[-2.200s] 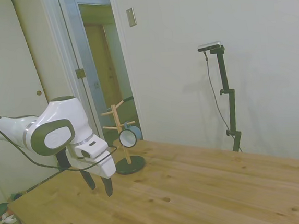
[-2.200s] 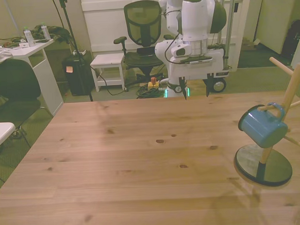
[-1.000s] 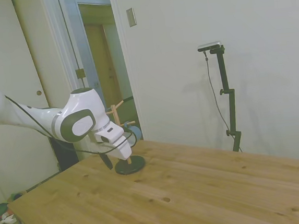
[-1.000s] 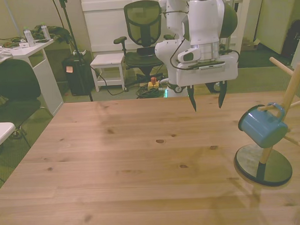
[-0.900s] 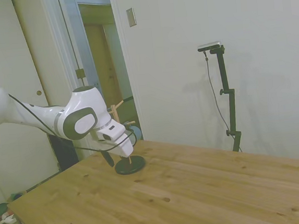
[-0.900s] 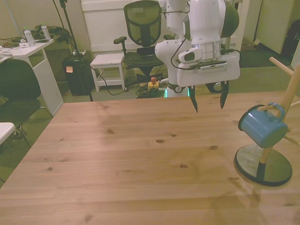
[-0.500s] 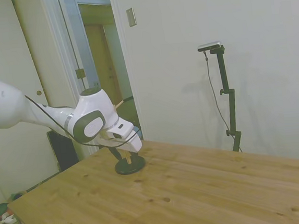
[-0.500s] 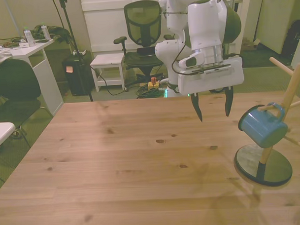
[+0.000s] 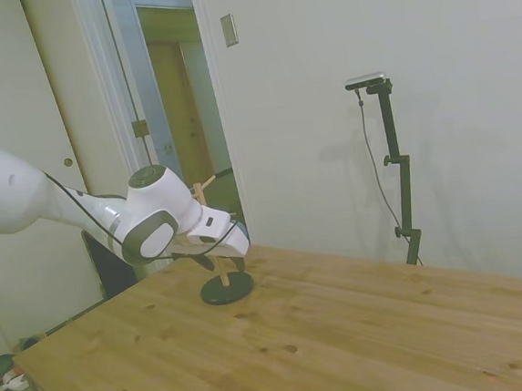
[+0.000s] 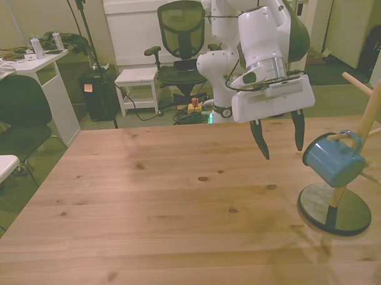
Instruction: Unload the mug
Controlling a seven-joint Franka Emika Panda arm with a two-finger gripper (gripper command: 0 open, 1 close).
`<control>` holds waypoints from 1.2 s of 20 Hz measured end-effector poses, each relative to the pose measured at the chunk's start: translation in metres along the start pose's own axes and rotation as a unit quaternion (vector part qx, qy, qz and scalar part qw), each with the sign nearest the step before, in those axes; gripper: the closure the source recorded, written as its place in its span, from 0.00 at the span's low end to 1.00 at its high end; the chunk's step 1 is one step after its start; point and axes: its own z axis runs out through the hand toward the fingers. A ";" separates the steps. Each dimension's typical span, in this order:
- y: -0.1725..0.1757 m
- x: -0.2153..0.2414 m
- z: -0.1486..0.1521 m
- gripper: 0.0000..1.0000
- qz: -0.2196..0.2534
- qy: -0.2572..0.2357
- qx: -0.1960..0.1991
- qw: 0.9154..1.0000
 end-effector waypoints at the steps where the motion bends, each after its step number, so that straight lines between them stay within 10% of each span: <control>1: -0.002 0.000 -0.002 0.00 -0.006 0.007 0.007 1.000; 24: -0.019 0.021 -0.002 0.00 -0.079 0.051 0.116 0.989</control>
